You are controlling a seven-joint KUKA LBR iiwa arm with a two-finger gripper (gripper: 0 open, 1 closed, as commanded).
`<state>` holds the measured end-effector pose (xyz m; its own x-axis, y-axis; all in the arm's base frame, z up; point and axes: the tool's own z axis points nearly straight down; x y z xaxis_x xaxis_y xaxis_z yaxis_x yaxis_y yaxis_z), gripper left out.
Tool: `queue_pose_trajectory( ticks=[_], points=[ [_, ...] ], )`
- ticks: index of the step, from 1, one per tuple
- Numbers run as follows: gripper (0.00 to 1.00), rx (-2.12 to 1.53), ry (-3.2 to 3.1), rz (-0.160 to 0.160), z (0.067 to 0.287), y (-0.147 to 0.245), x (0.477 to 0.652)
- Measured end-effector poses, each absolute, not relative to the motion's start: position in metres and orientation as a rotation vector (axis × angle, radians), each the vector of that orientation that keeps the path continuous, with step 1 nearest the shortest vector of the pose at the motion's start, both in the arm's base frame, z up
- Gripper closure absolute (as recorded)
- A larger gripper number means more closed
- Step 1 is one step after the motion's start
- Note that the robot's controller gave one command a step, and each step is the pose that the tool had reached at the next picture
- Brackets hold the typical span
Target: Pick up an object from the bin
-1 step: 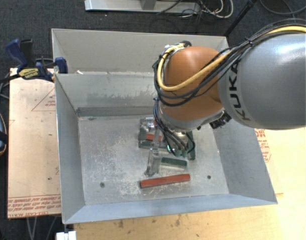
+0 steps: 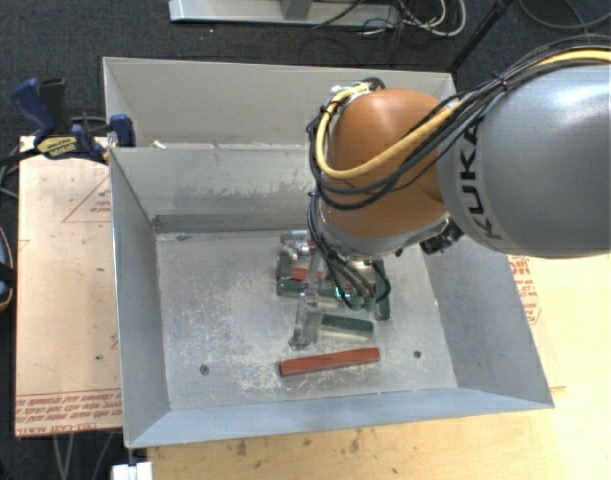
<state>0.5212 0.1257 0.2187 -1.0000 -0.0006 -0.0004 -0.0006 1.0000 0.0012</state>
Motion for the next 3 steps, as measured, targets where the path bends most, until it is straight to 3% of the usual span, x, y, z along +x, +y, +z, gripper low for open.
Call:
queue_pose_trajectory(
  ticks=[1,2,3],
  points=[
    [0.0,-0.081,3.13,0.006,0.18,0.099,0.544],
    [0.0,-0.026,3.137,0.0,0.109,0.107,0.532],
    [0.0,-0.065,3.151,0.002,0.112,0.087,0.524]
  ],
)
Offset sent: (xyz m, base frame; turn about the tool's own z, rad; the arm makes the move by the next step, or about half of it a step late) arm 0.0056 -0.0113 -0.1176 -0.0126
